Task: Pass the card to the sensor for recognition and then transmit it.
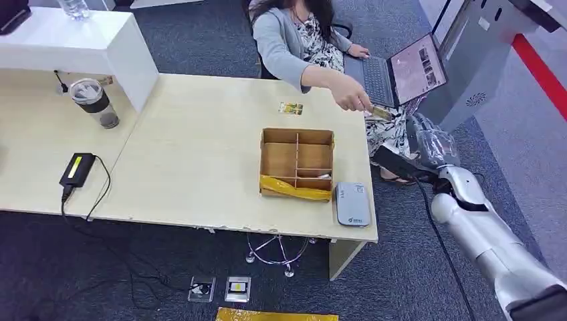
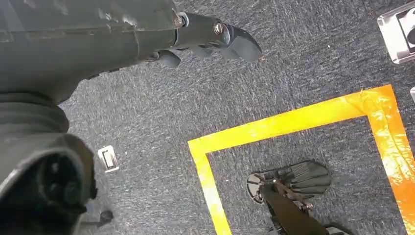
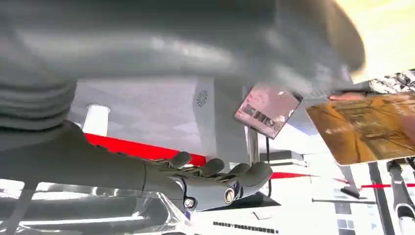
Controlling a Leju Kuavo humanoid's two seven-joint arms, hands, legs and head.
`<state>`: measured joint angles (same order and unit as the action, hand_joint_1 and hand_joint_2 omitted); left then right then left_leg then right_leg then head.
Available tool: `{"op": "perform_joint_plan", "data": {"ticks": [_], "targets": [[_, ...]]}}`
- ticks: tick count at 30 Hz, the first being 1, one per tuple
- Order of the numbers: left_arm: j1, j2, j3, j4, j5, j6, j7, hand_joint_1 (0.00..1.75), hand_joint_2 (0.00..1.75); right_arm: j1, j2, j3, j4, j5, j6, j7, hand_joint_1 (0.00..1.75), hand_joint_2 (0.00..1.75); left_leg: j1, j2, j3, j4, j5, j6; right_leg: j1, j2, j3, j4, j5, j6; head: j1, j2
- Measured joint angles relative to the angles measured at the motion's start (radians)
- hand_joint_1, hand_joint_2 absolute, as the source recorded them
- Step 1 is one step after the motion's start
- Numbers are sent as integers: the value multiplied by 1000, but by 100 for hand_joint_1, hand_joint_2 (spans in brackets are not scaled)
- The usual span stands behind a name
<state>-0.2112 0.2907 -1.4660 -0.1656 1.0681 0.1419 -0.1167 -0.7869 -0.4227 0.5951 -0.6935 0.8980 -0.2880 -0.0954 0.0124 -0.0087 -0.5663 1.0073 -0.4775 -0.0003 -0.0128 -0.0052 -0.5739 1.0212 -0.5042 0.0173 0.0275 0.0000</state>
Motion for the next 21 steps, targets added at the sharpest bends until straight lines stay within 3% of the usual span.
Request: {"op": "perform_joint_plan", "data": {"ticks": [21], "targets": [[0, 0, 0, 0, 0, 2, 0, 0, 0, -2, 20, -23, 0, 29, 30, 13, 0, 175, 0, 0, 0, 0, 0, 0, 0, 0, 0, 0, 0, 0, 0, 0]]}}
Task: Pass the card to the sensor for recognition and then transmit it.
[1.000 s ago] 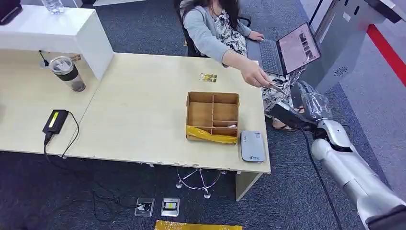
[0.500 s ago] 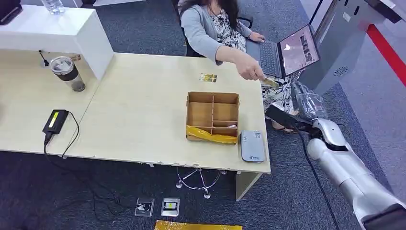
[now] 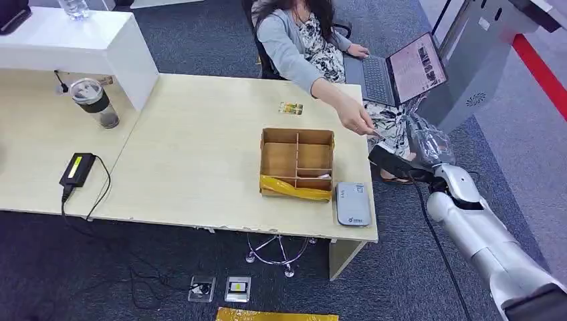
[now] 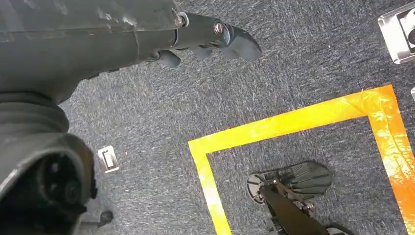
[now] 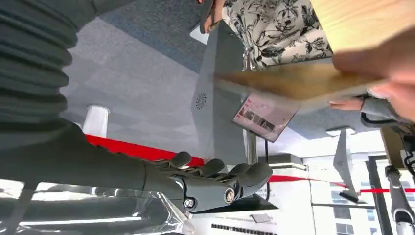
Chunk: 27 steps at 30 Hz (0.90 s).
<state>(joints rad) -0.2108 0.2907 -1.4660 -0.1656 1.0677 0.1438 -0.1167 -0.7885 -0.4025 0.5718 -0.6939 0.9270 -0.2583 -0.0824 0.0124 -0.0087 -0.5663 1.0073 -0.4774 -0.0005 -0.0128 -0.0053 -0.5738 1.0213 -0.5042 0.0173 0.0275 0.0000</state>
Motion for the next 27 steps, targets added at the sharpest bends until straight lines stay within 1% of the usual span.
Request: {"op": "perform_joint_plan", "data": {"ticks": [9, 13, 15, 16, 27], "targets": [[0, 0, 0, 0, 0, 0, 0, 0, 0, 0, 1, -7, 0, 0, 1, 2, 0, 175, 0, 0, 0, 0, 0, 0, 0, 0, 0, 0, 0, 0, 0, 0], [0, 0, 0, 0, -4, 2, 0, 0, 0, -5, 9, -37, -3, -4, 4, 8, 0, 175, 0, 0, 0, 0, 0, 0, 0, 0, 0, 0, 0, 0, 0, 0], [0, 0, 0, 0, -5, 1, 0, 0, 0, -5, 10, -42, -7, -9, 3, 9, 16, 175, 0, 0, 0, 0, 0, 0, 0, 0, 0, 0, 0, 0, 0, 0], [0, 0, 0, 0, -6, 1, 0, 0, 0, -5, 11, -46, -10, -10, 4, 9, 175, 175, 0, 0, 0, 0, 0, 0, 0, 0, 0, 0, 0, 0, 0, 0], [0, 0, 0, 0, -6, 0, 0, 0, 0, -10, 24, -61, -19, -26, 4, 6, 175, 175, 0, 0, 0, 0, 0, 0, 0, 0, 0, 0, 0, 0, 0, 0]]}}
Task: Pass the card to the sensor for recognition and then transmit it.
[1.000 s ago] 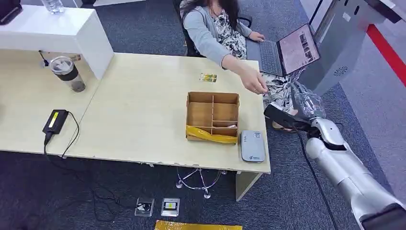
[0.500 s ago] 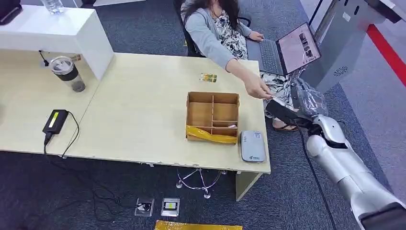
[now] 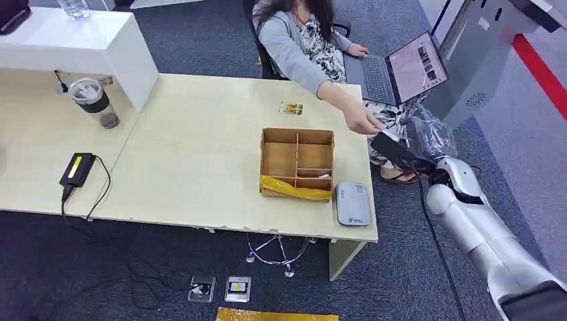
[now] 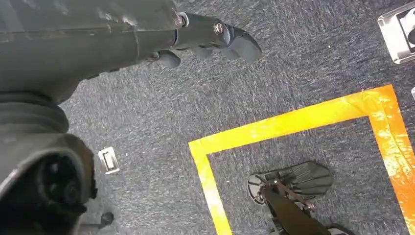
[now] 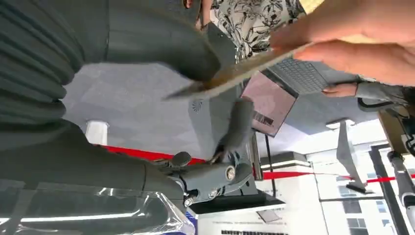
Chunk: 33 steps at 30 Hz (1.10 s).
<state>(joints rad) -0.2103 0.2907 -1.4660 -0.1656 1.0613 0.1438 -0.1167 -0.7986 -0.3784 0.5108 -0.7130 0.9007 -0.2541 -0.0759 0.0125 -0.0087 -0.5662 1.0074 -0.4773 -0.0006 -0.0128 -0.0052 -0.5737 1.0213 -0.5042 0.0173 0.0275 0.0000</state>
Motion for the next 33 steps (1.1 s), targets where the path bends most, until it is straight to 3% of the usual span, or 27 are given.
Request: {"op": "perform_joint_plan", "data": {"ticks": [22, 33], "targets": [[1, 0, 0, 0, -3, 1, 0, 0, 0, 4, 7, -1, -16, -29, -6, -3, 175, 175, 0, 0, 0, 0, 0, 0, 0, 0, 0, 0, 0, 0, 0, 0], [1, 0, 0, 0, 4, 5, 0, 0, 0, 105, -2, -1, -87, -17, 16, 13, 175, 175, 0, 0, 0, 0, 0, 0, 0, 0, 0, 0, 0, 0, 0, 0]]}}
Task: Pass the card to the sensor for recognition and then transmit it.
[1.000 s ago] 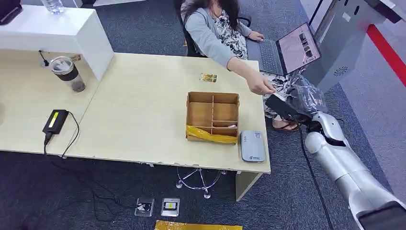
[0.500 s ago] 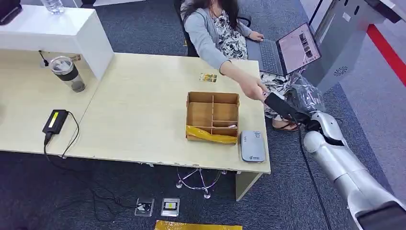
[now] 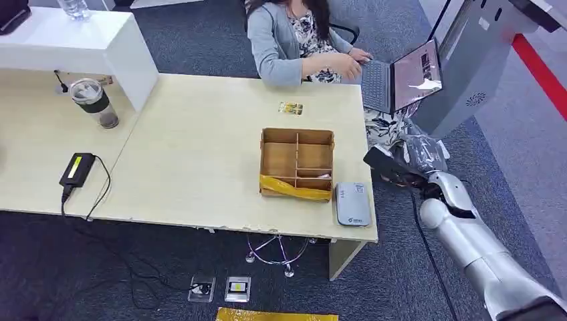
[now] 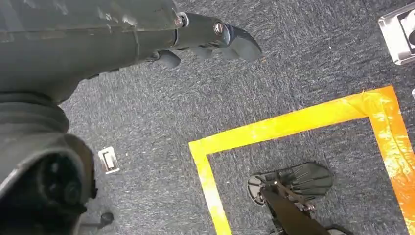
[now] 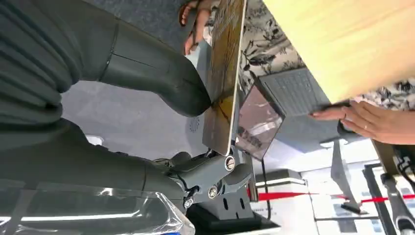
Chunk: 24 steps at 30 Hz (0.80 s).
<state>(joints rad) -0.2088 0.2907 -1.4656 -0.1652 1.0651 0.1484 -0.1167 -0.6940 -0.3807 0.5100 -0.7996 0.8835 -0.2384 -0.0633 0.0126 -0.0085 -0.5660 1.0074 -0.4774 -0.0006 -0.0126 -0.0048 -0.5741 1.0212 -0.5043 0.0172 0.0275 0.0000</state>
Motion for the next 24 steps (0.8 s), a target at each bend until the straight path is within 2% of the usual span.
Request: {"op": "perform_joint_plan", "data": {"ticks": [11, 17, 24], "targets": [[0, 0, 0, 0, 3, 12, 0, 0, 0, 100, -1, 2, -67, -9, 8, 2, 175, 175, 0, 0, 0, 0, 0, 0, 0, 0, 0, 0, 0, 0, 0, 0], [0, 0, 0, 0, 3, 12, 0, 0, 0, 136, -1, 10, -97, -26, 26, 17, 175, 175, 0, 0, 0, 0, 0, 0, 0, 1, 0, 0, 0, 0, 0, 0], [0, -5, 0, 0, 10, 13, 2, 0, 0, 151, 1, 18, -98, -39, 26, 6, 175, 175, 0, 0, 0, 0, 0, 0, 0, 1, 0, 0, 0, 0, 0, 0]]}}
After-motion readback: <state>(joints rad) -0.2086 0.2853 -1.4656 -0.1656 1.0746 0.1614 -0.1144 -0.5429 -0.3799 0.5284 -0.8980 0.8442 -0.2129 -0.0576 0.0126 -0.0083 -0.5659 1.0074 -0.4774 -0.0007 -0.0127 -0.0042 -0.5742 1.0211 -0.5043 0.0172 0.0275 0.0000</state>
